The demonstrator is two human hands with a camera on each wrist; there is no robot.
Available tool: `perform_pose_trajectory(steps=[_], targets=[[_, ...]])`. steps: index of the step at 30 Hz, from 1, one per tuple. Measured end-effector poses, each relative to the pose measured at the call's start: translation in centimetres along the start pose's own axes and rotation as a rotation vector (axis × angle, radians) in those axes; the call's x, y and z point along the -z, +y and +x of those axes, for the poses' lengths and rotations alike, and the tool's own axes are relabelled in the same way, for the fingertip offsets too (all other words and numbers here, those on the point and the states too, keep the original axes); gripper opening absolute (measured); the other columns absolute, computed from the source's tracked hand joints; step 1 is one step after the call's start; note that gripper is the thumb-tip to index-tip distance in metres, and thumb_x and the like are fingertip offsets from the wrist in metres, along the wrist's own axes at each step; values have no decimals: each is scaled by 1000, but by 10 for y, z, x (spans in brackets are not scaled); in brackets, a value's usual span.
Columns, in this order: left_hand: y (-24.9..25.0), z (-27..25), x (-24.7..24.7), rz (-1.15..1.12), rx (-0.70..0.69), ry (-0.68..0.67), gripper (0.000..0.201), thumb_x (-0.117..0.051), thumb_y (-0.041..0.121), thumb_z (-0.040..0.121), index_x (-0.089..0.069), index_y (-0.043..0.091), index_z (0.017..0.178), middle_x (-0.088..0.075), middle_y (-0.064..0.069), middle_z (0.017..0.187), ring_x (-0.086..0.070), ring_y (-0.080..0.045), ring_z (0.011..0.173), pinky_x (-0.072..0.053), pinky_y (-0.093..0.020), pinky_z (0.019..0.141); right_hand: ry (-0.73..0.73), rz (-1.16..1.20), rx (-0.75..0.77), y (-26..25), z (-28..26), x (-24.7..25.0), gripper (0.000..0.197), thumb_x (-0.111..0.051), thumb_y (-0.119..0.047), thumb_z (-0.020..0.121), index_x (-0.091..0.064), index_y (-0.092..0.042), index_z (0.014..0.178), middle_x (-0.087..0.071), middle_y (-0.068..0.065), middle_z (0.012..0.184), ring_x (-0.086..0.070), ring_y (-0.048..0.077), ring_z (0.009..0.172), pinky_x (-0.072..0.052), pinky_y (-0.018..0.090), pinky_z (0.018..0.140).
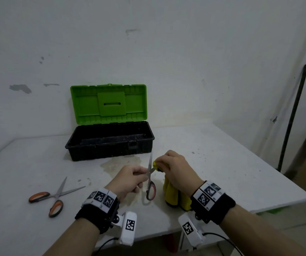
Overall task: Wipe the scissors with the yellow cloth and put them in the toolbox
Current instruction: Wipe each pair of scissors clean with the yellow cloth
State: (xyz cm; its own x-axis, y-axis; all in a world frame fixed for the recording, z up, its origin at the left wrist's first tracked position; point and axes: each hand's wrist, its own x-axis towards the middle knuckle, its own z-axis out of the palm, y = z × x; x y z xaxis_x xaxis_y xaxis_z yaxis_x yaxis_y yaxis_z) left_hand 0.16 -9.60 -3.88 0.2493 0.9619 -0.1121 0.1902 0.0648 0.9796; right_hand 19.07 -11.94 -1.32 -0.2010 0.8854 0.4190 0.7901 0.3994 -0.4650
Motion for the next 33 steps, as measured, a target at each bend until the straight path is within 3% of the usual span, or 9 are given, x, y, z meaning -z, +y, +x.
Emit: perform_pose_trajectory(steps=[4, 9, 13, 16, 21, 24, 27, 33], targets=[[4, 1, 4, 18, -102, 95, 32, -77, 8, 85, -66, 19, 112, -73, -7, 85, -64, -10, 57, -49, -22, 51, -19, -22, -3, -3, 0, 1, 23, -51, -27, 100, -71, -18, 107, -55, 1, 101, -57, 21, 88, -50, 36, 81], [6, 1, 2, -67, -223, 231, 27, -84, 15, 79, -68, 17, 100, -76, -1, 81, -70, -6, 70, -53, -21, 65, 10, -28, -39, -5, 0, 1, 22, -49, -26, 101, -71, -19, 102, -54, -1, 98, -57, 18, 84, -51, 35, 79], [3, 4, -2, -235, -205, 176, 25, -81, 5, 80, -68, 4, 101, -76, -3, 85, -71, -11, 80, -55, -24, 74, 66, 1, -51, -8, 0, 4, 20, -52, -23, 100, -71, -19, 101, -54, 1, 96, -57, 18, 83, -50, 31, 78], [1, 5, -4, -342, -189, 157, 23, -78, 6, 83, -69, 0, 103, -76, -8, 87, -72, -19, 85, -56, -31, 80, 76, 6, -56, -9, 1, 6, 19, -53, -23, 100, -71, -19, 103, -55, 2, 96, -56, 19, 85, -49, 30, 79], [5, 5, -10, -610, -111, 235, 16, -70, 15, 91, -70, 1, 100, -77, -14, 91, -73, -26, 87, -57, -35, 74, 71, 16, -43, -13, 0, 4, 21, -52, -24, 100, -71, -18, 108, -55, 3, 99, -55, 19, 89, -47, 28, 82], [7, 4, -16, -671, -66, 182, 19, -61, 23, 98, -64, 4, 103, -74, -11, 91, -72, -25, 75, -58, -33, 63, 73, 12, -22, -16, 0, 4, 22, -51, -24, 101, -70, -17, 110, -55, 4, 100, -55, 20, 90, -47, 29, 82], [6, 2, -20, -660, -71, 181, 17, -58, 23, 101, -58, 7, 101, -62, -9, 81, -60, -19, 60, -57, -33, 59, 68, 13, -9, -19, -1, 4, 22, -51, -24, 101, -69, -17, 112, -55, 4, 101, -54, 21, 91, -46, 29, 82], [10, -5, -26, -521, -149, 181, 23, -54, 15, 102, -63, -3, 91, -58, -12, 70, -57, -18, 58, -55, -30, 57, 80, -10, 101, -24, 1, -3, 19, -52, -24, 100, -68, -15, 106, -55, 4, 101, -56, 21, 86, -50, 35, 77]])
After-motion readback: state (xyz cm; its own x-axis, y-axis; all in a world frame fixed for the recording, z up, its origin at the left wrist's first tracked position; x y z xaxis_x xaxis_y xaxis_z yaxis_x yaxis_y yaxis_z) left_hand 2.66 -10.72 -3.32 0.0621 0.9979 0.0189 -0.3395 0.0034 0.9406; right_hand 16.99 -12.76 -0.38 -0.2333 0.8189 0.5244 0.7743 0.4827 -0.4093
